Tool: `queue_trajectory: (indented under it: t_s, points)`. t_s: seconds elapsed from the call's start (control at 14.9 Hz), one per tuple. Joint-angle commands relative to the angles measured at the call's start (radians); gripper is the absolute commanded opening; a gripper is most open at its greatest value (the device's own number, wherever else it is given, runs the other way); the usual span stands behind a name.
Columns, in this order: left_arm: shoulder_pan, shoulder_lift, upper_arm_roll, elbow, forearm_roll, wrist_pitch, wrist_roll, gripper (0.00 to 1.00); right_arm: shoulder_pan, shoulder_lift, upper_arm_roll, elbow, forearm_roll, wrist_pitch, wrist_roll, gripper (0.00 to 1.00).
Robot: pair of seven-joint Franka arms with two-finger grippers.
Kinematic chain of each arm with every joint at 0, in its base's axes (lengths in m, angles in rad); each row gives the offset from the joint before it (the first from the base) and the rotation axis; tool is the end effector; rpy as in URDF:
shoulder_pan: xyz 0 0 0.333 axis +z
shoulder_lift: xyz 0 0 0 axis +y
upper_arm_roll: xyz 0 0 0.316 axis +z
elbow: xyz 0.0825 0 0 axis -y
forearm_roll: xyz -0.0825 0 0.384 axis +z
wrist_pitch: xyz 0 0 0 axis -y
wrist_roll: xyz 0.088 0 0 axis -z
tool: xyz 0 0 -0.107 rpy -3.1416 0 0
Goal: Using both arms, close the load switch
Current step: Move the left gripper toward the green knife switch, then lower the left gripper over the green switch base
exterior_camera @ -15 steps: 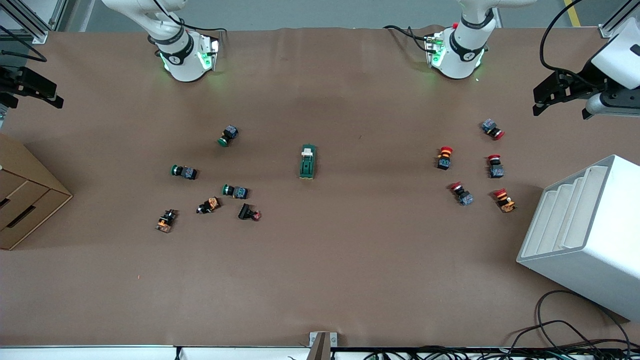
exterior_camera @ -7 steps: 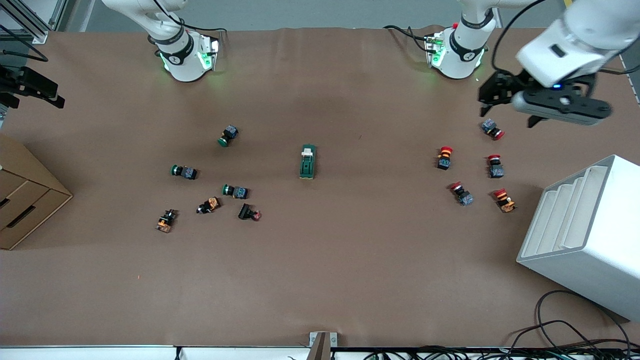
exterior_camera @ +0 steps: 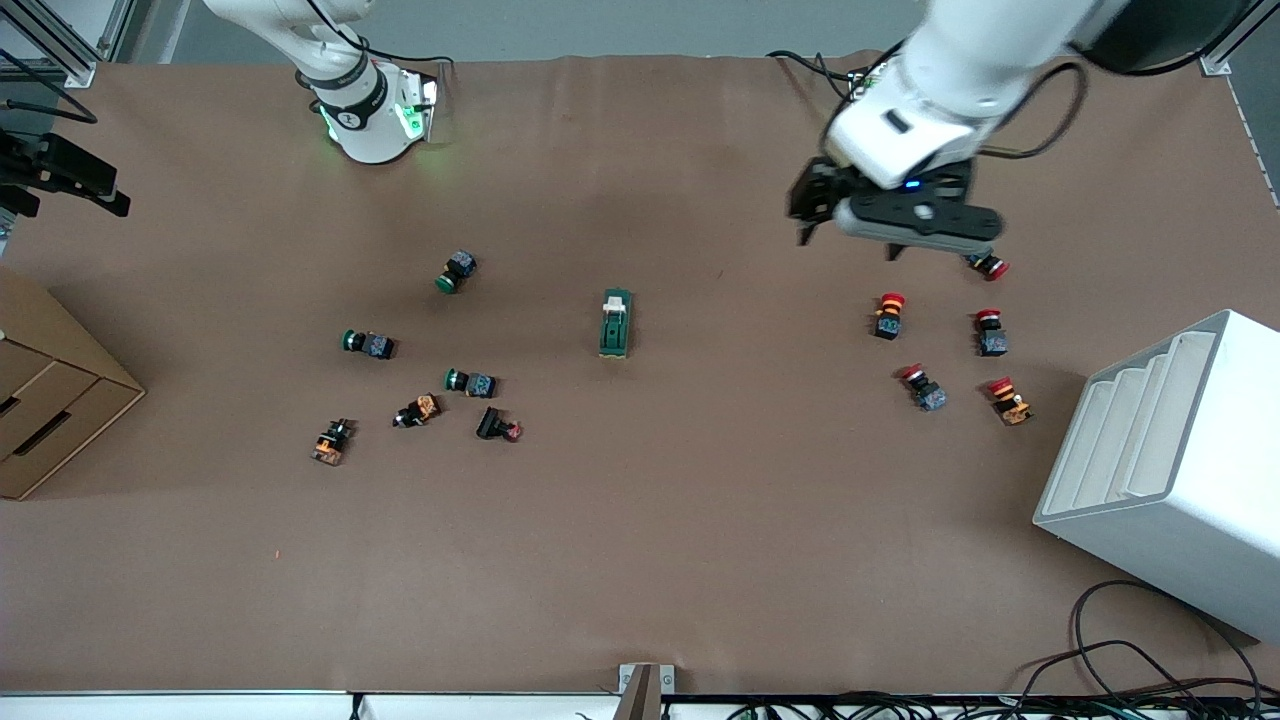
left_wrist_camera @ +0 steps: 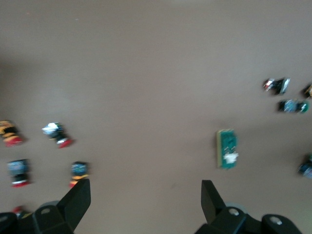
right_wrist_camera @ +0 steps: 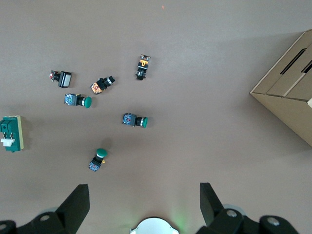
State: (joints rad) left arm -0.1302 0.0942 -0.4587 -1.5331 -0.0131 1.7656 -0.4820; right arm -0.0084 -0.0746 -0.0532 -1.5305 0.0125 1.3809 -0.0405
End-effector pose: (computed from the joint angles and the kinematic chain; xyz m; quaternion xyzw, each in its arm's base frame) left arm 0.5046 -0.3232 0.6123 0.9956 -0.0501 0.0497 0.0611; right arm 0.5095 -0.0312 0.6669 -0.9992 0.0094 0.0371 0.0101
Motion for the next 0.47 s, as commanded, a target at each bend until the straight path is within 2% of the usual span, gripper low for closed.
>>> queue_trajectory:
  t_s: [0.0,0.2,0.4]
  points:
    - [-0.089,0.041,-0.009,-0.019,0.077,0.084,-0.186,1.0,0.005,-0.028,-0.002,-0.033,0.004,0.015,0.01,1.0]
    - [-0.217,0.113,-0.009,-0.022,0.163,0.133,-0.337,1.0,0.005,-0.028,-0.002,-0.033,0.004,0.015,0.008,1.0]
    - [-0.342,0.205,-0.011,-0.022,0.347,0.152,-0.568,1.0,0.005,-0.028,-0.002,-0.031,0.001,0.014,0.008,1.0]
